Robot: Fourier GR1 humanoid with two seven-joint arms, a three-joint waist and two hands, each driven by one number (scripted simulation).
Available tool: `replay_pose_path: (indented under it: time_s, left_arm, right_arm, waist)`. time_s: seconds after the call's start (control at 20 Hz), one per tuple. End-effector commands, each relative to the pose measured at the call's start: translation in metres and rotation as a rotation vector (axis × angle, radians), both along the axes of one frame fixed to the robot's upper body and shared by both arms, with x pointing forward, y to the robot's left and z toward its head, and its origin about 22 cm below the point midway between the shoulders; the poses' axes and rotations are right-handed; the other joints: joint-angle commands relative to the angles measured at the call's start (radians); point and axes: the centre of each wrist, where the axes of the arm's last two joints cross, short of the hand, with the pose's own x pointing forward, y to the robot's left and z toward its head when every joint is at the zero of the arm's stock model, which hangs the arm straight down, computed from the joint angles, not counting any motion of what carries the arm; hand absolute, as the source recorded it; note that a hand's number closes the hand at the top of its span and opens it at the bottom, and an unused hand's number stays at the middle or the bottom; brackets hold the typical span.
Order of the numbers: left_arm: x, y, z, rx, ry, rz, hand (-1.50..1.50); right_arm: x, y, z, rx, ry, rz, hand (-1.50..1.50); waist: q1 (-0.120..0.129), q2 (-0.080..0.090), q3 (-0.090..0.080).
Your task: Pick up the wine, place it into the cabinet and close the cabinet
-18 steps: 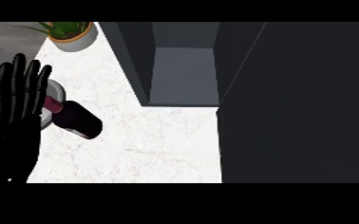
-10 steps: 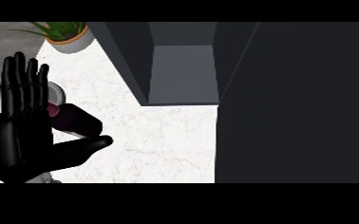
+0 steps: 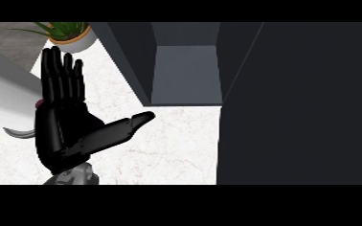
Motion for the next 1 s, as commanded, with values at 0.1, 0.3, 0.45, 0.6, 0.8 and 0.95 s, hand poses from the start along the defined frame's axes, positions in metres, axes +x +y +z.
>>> replay_pose_path:
  time_s: [0.1,0.3,0.45,0.6,0.8,0.95]
  left_arm:
    - [0.003,-0.031,0.035,-0.032,-0.003,0.004,-1.5]
    - [-0.006,-0.037,0.046,-0.049,-0.04,0.027,-1.5]
    - [-0.005,-0.04,0.037,-0.05,-0.011,0.035,-1.5]
    - [-0.015,-0.047,0.046,-0.068,-0.032,0.077,-1.5]
    - [-0.015,-0.034,0.055,-0.057,-0.023,0.116,-1.5]
    - [-0.027,-0.022,0.057,-0.043,-0.005,0.127,-1.5]
  right_arm:
    - [-0.014,0.006,0.029,-0.006,0.008,0.012,-1.5]
    - [-0.02,0.008,0.036,0.002,0.02,0.008,-1.5]
    - [-0.014,0.004,0.033,-0.003,0.008,0.007,-1.5]
    - [-0.007,0.006,0.043,0.008,0.016,-0.004,-1.5]
    - [-0.025,0.011,0.05,0.013,0.009,-0.005,-1.5]
    - [-0.022,0.008,0.045,-0.009,0.017,-0.008,-1.5]
  waist:
    - [0.006,0.0,0.001]
    - [0.007,-0.001,0.001]
    - [0.006,0.0,0.001]
    - [0.01,0.0,0.001]
    - [0.008,-0.002,0.001]
    - [0.008,-0.001,0.001]
